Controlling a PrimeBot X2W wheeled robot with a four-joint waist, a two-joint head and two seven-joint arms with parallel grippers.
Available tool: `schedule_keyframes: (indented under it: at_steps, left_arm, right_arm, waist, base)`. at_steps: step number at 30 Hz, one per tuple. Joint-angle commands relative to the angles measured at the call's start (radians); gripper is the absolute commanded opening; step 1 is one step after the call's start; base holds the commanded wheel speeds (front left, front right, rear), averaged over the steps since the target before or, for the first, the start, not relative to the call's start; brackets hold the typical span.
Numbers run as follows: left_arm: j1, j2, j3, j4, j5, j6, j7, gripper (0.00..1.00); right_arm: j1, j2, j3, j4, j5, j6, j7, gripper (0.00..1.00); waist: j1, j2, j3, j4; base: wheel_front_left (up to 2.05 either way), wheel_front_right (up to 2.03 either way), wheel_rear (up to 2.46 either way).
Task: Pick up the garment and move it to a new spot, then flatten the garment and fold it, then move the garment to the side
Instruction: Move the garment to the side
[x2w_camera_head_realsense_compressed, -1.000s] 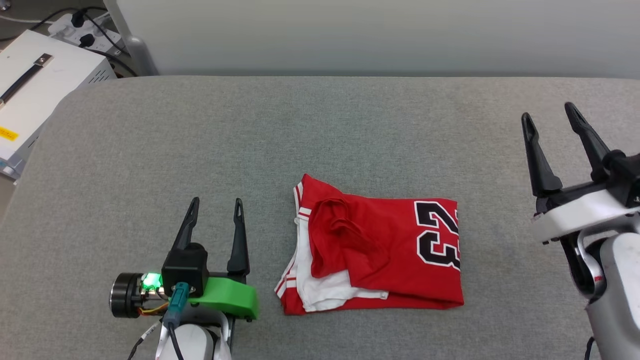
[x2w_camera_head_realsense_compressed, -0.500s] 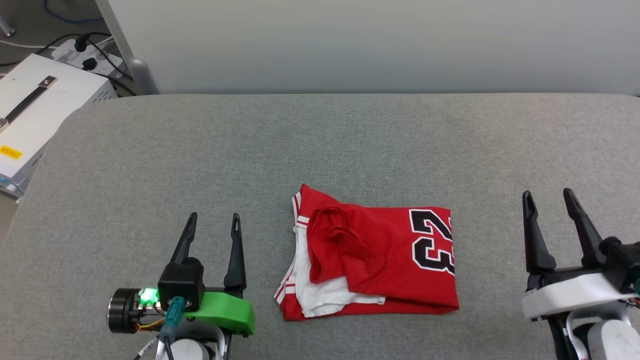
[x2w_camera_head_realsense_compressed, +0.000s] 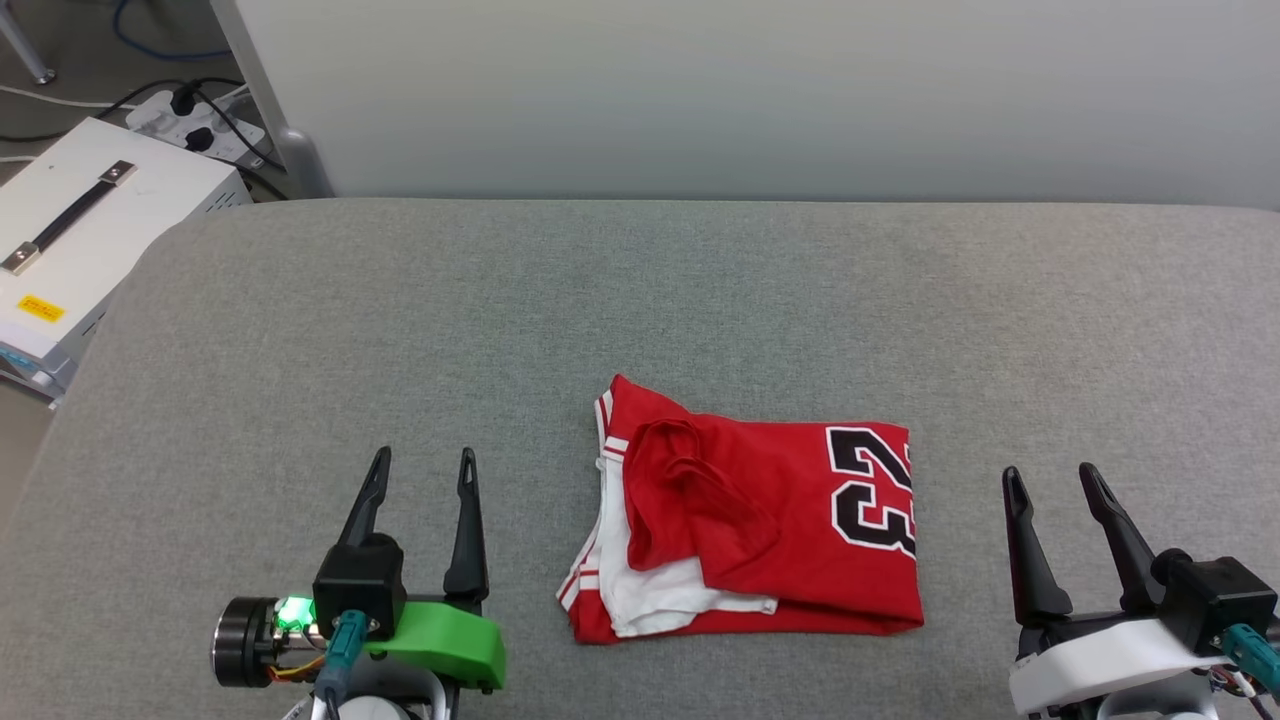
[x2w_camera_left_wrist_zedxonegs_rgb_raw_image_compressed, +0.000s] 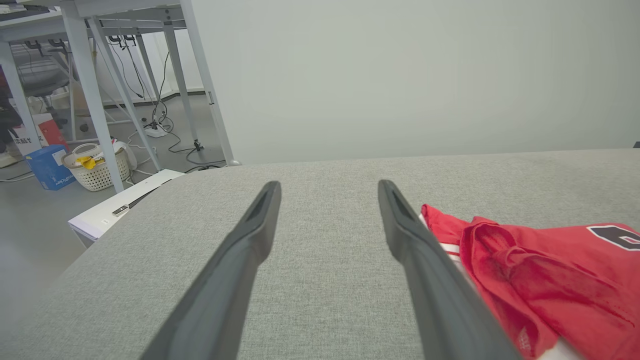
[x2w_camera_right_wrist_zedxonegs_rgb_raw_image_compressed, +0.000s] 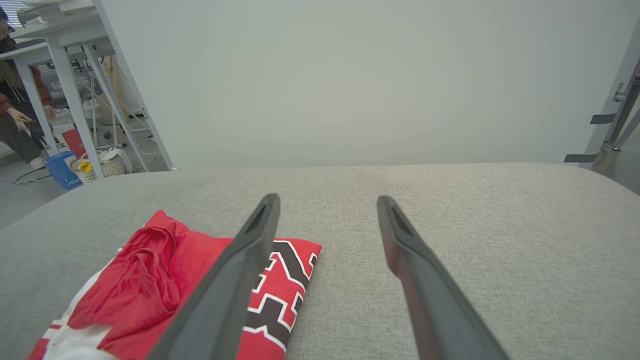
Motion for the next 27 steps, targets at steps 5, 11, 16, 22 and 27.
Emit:
schedule_keyframes:
  at_steps: [5, 11, 16, 22, 27]
  left_arm:
    - [0.018, 0.0, 0.005, 0.005, -0.002, -0.007, -0.006, 1.0]
    - [0.016, -0.002, 0.005, 0.005, -0.002, -0.007, -0.006, 1.0]
    - [0.003, -0.002, 0.007, 0.003, 0.0, -0.012, -0.006, 1.0]
    - [-0.024, -0.005, 0.003, -0.002, 0.003, -0.015, -0.006, 1.0]
    - [-0.041, -0.008, 0.0, -0.007, 0.0, -0.011, -0.006, 1.0]
  right_arm:
    - [0.015, 0.005, -0.008, 0.003, -0.019, -0.001, -0.009, 1.0]
    - [-0.023, -0.019, -0.04, -0.016, -0.025, -0.001, -0.009, 1.0]
    - [-0.13, -0.11, -0.071, -0.056, -0.021, -0.001, -0.009, 1.0]
    - [-0.31, -0.277, 0.007, -0.089, 0.036, -0.001, 0.119, 1.0]
    - [-0.395, -0.405, 0.129, -0.054, 0.174, -0.001, 0.412, 1.0]
  waist:
    - [0.0, 0.0035, -0.004, 0.002]
    - [0.0, 0.0035, -0.004, 0.008]
    - [0.0, 0.0035, 0.011, 0.014]
    - [0.0, 0.0035, 0.046, 0.026]
    - [0.0, 0.0035, 0.078, 0.034]
  base:
    - [0.0, 0.0, 0.0]
    - [0.0, 0.0, 0.0]
    - [0.0, 0.0, 0.0]
    - [0.0, 0.0, 0.0]
    - [0.0, 0.0, 0.0]
